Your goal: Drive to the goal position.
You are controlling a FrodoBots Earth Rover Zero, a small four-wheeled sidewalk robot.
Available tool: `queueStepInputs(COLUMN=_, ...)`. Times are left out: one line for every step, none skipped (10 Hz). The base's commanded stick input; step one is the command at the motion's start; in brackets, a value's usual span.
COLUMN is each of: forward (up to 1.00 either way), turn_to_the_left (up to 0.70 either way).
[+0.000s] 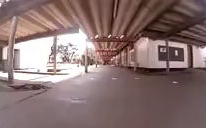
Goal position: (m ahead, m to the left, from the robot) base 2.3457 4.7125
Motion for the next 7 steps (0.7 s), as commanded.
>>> queueStepInputs(forward=0.5, turn_to_the_left=0.0)
queueStepInputs(forward=0.5, turn_to_the_left=0.0)
queueStepInputs(forward=0.5, turn_to_the_left=0.0)
queueStepInputs(forward=0.5, turn_to_the_left=0.0)
queueStepInputs(forward=0.5, turn_to_the_left=0.0)
queueStepInputs(forward=0.5, turn_to_the_left=0.0)
queueStepInputs(forward=0.5, turn_to_the_left=0.0)
